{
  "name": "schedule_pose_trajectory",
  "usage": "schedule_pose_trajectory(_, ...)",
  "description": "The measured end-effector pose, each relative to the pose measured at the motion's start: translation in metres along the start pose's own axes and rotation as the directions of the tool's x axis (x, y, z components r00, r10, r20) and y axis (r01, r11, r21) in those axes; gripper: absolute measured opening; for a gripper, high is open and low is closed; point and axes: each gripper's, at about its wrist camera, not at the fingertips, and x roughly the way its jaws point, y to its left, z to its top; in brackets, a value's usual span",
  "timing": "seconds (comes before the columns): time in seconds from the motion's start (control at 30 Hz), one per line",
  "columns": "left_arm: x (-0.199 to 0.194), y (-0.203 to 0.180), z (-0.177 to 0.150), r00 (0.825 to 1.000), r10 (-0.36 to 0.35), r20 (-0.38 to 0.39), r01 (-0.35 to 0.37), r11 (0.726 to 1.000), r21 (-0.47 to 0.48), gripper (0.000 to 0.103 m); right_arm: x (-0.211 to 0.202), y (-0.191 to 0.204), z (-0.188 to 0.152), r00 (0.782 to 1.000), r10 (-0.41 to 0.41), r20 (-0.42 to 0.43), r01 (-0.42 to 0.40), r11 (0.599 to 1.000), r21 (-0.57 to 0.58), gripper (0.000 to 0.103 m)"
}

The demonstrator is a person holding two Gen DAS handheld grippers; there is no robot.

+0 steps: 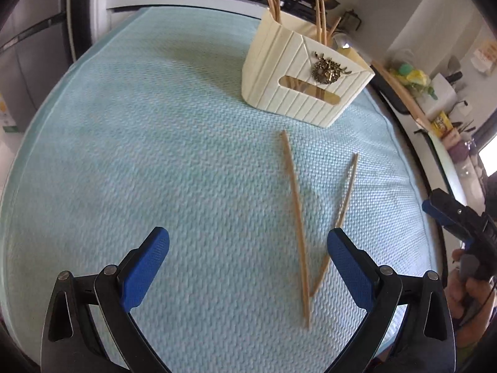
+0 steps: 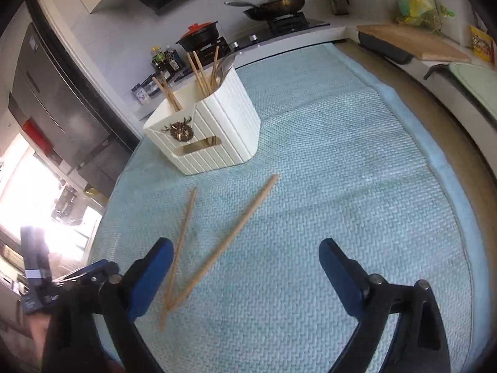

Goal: Organize utensils
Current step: 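Move the right tool back over the last two loose chopsticks, then close the right tool on one wooden chopstick and lift it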

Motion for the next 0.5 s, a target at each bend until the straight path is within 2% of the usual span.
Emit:
schedule_pose_trajectory(0.03,0.011,-0.006,0.012,1.000,0.018,-0.016,-0.018,1.000,0.017,0.101,0.012,0.001,0.011,1.000,0.001,-0.026,-0.001,1.000,0.018,0.081)
schedule_pose_trajectory(0.1,0.034,-0.019,0.032,0.997,0.049,-0.054,-0.046,0.997,0.055,0.101,0.037,0.007,0.026,0.996,-0.009,-0.086,0.013,0.999,0.042,0.072)
schedule_pose_trajectory(0.17,0.052,-0.031,0.045,0.993,0.082,-0.080,-0.076,0.994,0.082,0.100,0.065,0.015,0.034,0.985,-0.041,-0.169,0.047,0.998,0.032,0.066)
schedule_pose_trajectory(0.3,0.080,-0.050,0.062,0.981,0.162,-0.105,-0.147,0.980,0.137,0.098,0.105,0.020,0.039,0.960,-0.153,-0.235,0.160,0.987,0.013,0.064)
schedule_pose_trajectory(0.33,0.087,-0.052,0.065,0.977,0.180,-0.115,-0.163,0.976,0.144,0.092,0.111,0.020,0.039,0.955,-0.176,-0.238,0.182,0.983,0.003,0.062)
schedule_pose_trajectory(0.37,0.094,-0.053,0.066,0.973,0.192,-0.128,-0.173,0.975,0.142,0.088,0.116,0.021,0.039,0.953,-0.191,-0.234,0.195,0.981,-0.005,0.056)
schedule_pose_trajectory(0.4,0.100,-0.052,0.068,0.969,0.194,-0.151,-0.175,0.976,0.133,0.079,0.121,0.021,0.038,0.951,-0.205,-0.231,0.208,0.978,-0.011,0.053)
schedule_pose_trajectory(0.43,0.104,-0.052,0.068,0.967,0.196,-0.163,-0.176,0.976,0.127,0.076,0.125,0.020,0.036,0.948,-0.214,-0.234,0.217,0.976,-0.012,0.046)
schedule_pose_trajectory(0.47,0.103,-0.055,0.069,0.970,0.202,-0.138,-0.183,0.973,0.140,0.075,0.126,0.020,0.035,0.949,-0.219,-0.226,0.223,0.975,-0.009,0.039)
schedule_pose_trajectory(0.5,0.104,-0.058,0.069,0.969,0.203,-0.141,-0.181,0.971,0.153,0.063,0.125,0.022,0.034,0.953,-0.221,-0.207,0.224,0.975,-0.010,0.030)
